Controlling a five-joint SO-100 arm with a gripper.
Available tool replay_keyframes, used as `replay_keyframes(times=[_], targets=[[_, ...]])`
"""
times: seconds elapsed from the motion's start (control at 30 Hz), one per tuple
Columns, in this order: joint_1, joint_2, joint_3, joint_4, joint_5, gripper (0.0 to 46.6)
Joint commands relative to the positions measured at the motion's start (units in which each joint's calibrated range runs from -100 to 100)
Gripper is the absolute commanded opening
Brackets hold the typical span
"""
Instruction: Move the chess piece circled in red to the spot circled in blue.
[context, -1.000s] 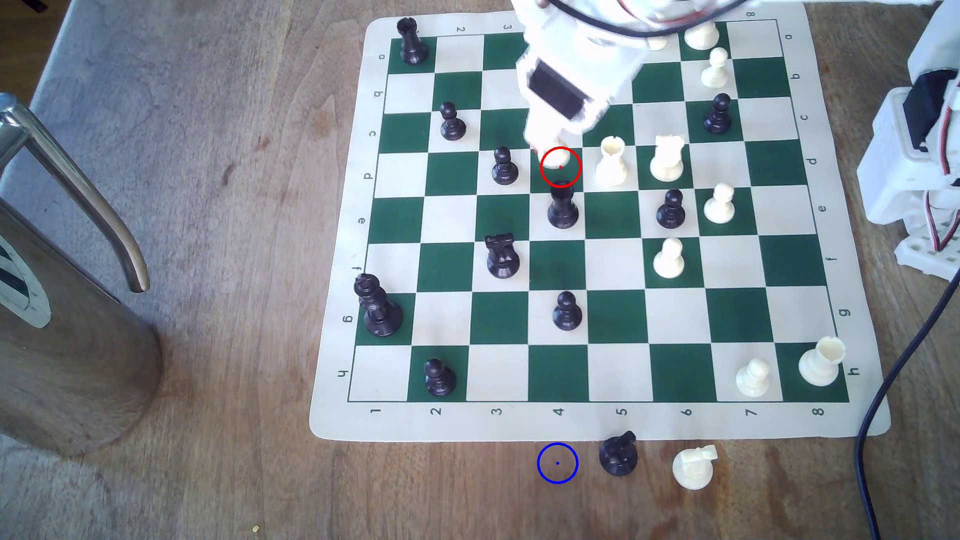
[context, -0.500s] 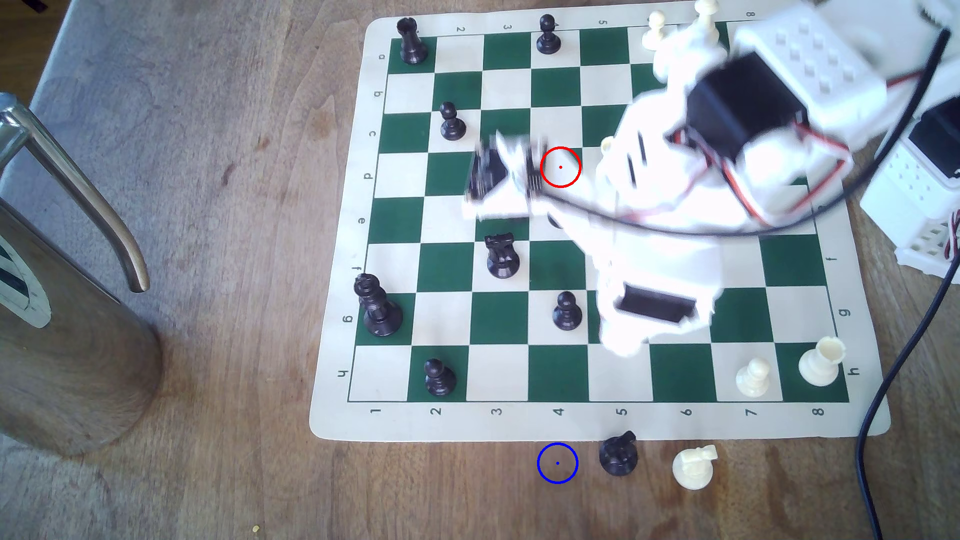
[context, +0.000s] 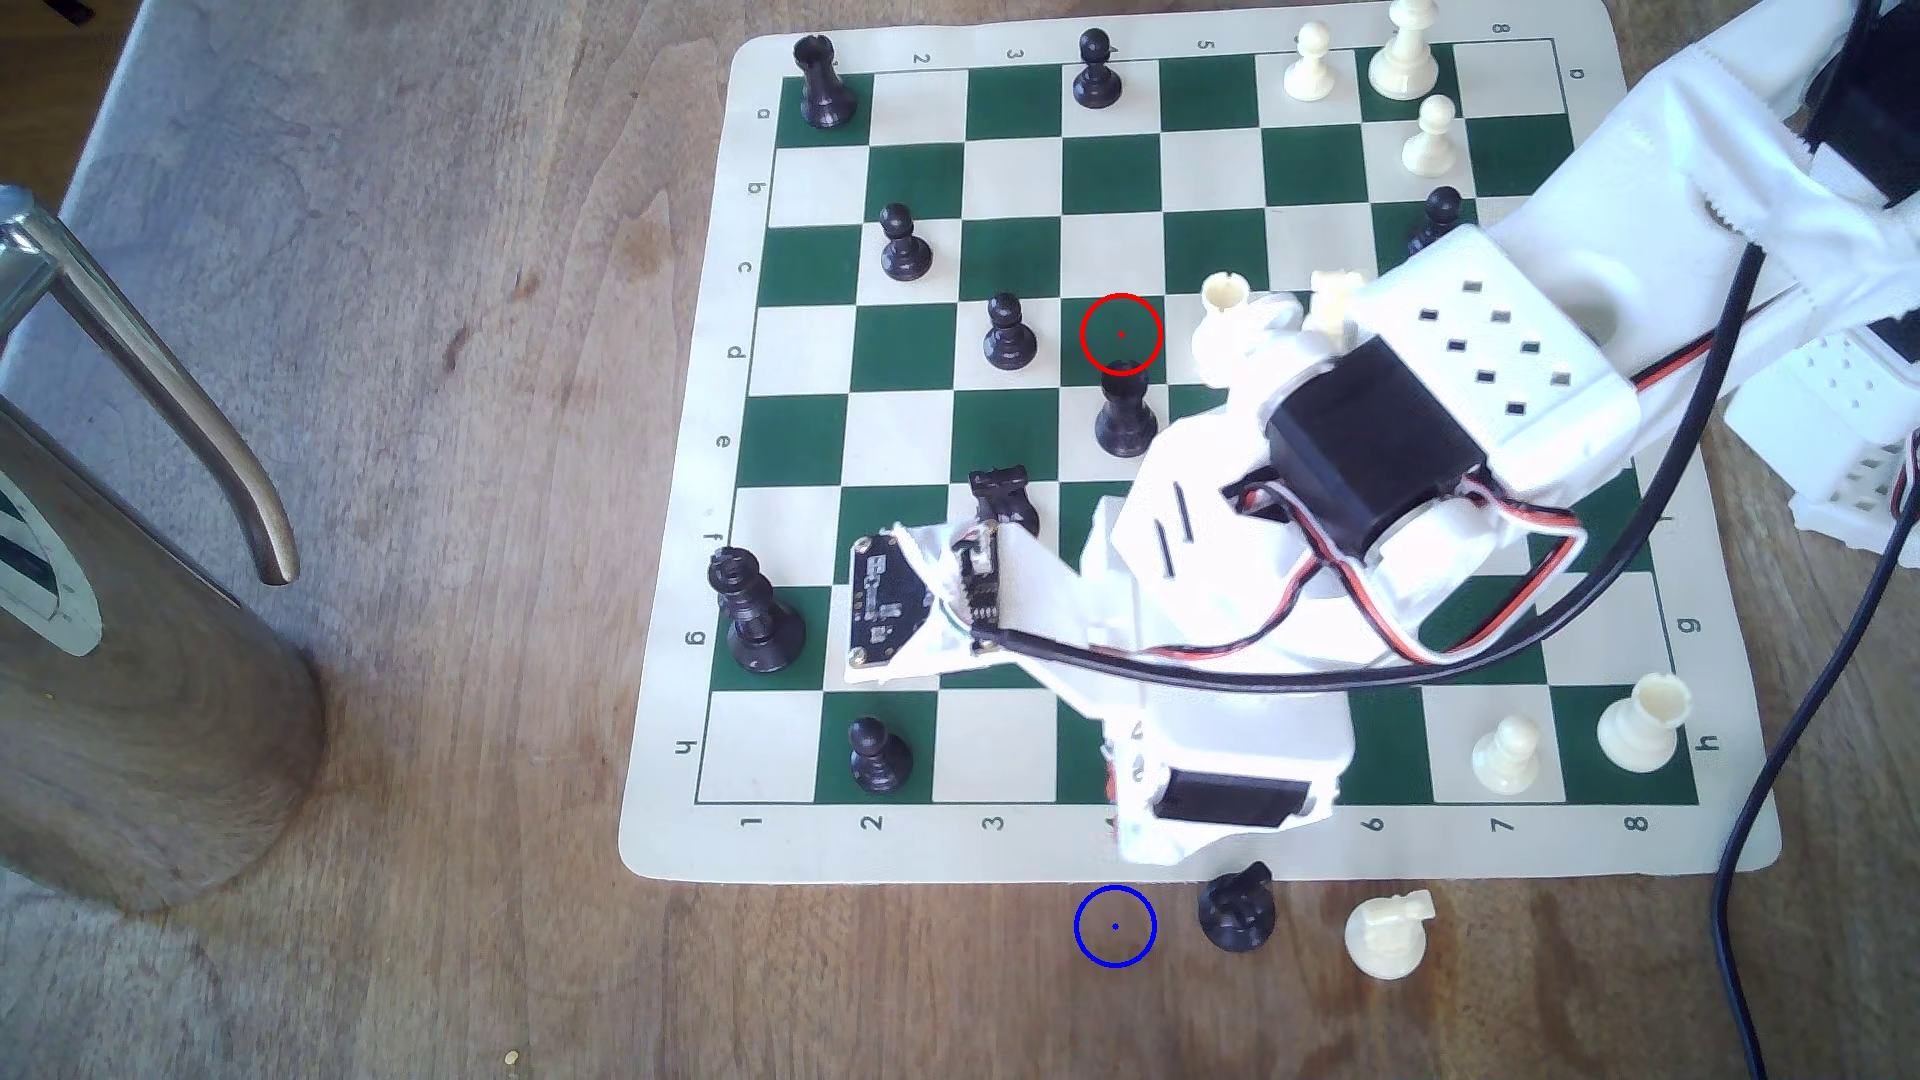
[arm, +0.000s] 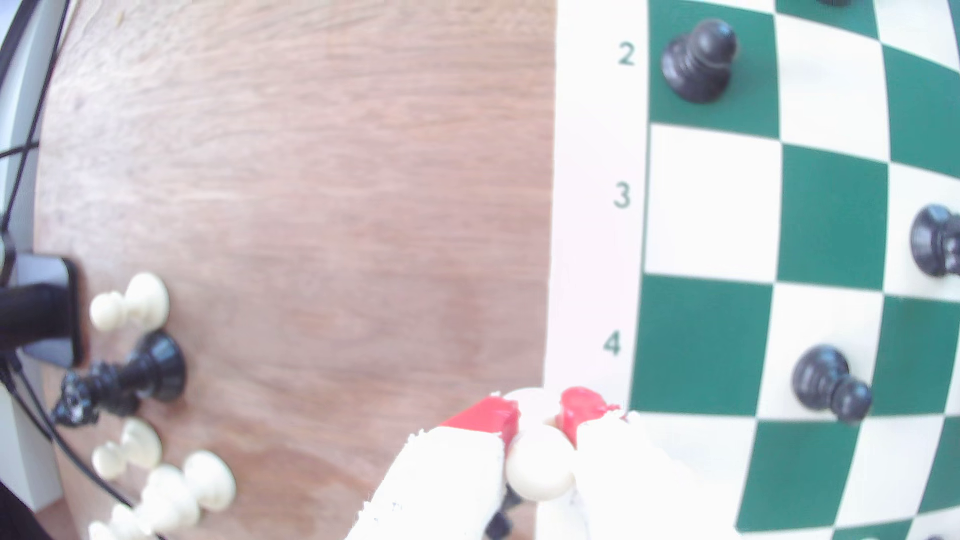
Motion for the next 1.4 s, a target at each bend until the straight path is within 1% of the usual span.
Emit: replay_keyframes(times=[0.0,0.1,0.27,0.63,0.7,1.07,1.13,1.33,1.37], targets=[[0.07,-0.45,-6.60,-2.01,0.00,0.3],[-0.16,0.65,-6.60,-2.99,0.00,0.3],[-0.01,4.39,-6.24,-4.46,-1.17,0.3],[-0.95,8.04,-6.51,-7.57,-2.44,0.3],[-1.02,8.55,-6.24,-8.07,-2.98,0.3],[-0.87,9.56,-6.69,-9.87,-3.27,0.3],[-1.02,9.73,-6.78,-9.79,-3.22,1.1],[-1.10,10.67,-6.51,-9.79,-3.17,1.1],[-1.02,10.75,-6.51,-9.79,-3.03,1.6]])
